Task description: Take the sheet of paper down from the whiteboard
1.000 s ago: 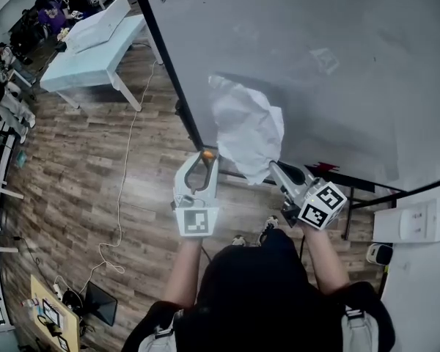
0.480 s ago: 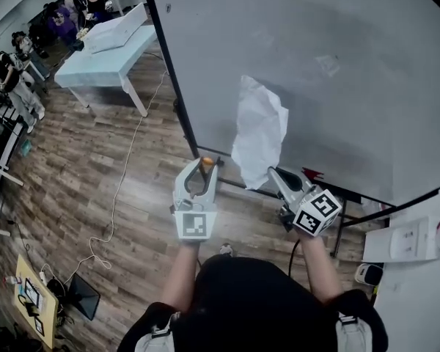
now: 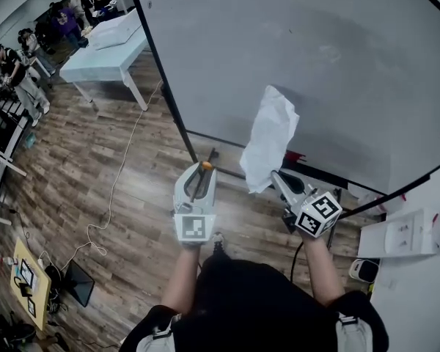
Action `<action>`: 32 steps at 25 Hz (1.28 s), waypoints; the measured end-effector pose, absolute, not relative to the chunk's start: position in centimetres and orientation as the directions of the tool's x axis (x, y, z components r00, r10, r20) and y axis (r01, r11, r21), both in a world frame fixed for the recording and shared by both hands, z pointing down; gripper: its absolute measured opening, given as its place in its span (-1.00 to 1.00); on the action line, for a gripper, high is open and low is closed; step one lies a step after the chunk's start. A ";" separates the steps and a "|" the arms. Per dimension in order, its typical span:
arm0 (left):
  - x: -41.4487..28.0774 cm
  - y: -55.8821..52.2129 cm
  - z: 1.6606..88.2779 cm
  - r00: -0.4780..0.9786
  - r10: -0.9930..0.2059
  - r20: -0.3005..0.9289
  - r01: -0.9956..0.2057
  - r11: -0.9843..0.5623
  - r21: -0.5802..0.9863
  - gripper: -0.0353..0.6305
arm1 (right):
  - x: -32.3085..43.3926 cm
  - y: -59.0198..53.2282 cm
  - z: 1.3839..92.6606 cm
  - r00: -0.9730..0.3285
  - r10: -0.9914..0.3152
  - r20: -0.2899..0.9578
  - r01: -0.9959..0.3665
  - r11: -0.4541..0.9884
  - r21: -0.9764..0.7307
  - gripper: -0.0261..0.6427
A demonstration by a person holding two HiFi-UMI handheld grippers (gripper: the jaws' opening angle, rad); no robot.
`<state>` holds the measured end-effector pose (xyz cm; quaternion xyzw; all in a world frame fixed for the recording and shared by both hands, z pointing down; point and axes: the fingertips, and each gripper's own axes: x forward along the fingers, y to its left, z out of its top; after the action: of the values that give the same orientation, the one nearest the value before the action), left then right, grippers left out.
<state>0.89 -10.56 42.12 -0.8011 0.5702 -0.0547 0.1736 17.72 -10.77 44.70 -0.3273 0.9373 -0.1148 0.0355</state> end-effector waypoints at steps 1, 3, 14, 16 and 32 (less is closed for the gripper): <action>1.5 -9.7 42.5 0.336 -0.936 -0.105 -0.895 -0.283 -0.344 -0.49 | 18.6 -10.2 45.1 -0.781 -0.624 0.016 -0.610 0.757 -0.236 -0.91; 2.5 -8.0 43.4 0.320 -0.943 -0.089 -0.898 -0.272 -0.346 -0.49 | 20.0 -8.9 45.9 -0.779 -0.626 0.026 -0.614 0.754 -0.233 -0.91; 4.6 -3.4 44.6 0.274 -0.960 -0.063 -0.910 -0.238 -0.339 -0.49 | 22.3 -5.2 47.6 -0.798 -0.597 0.086 -0.600 0.771 -0.215 -0.91; 5.0 -3.1 44.7 0.272 -0.961 -0.060 -0.914 -0.238 -0.329 -0.49 | 22.5 -4.9 47.7 -0.801 -0.592 0.090 -0.596 0.774 -0.214 -0.91; 6.6 -1.7 43.3 0.285 -0.957 -0.060 -0.904 -0.247 -0.348 -0.49 | 23.5 -4.0 47.4 -0.802 -0.590 0.089 -0.595 0.776 -0.209 -0.91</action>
<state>6.62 -1.68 43.29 -0.7854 0.5924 -0.0819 0.1597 23.54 -4.05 47.37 -0.3144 0.9424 -0.1141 -0.0094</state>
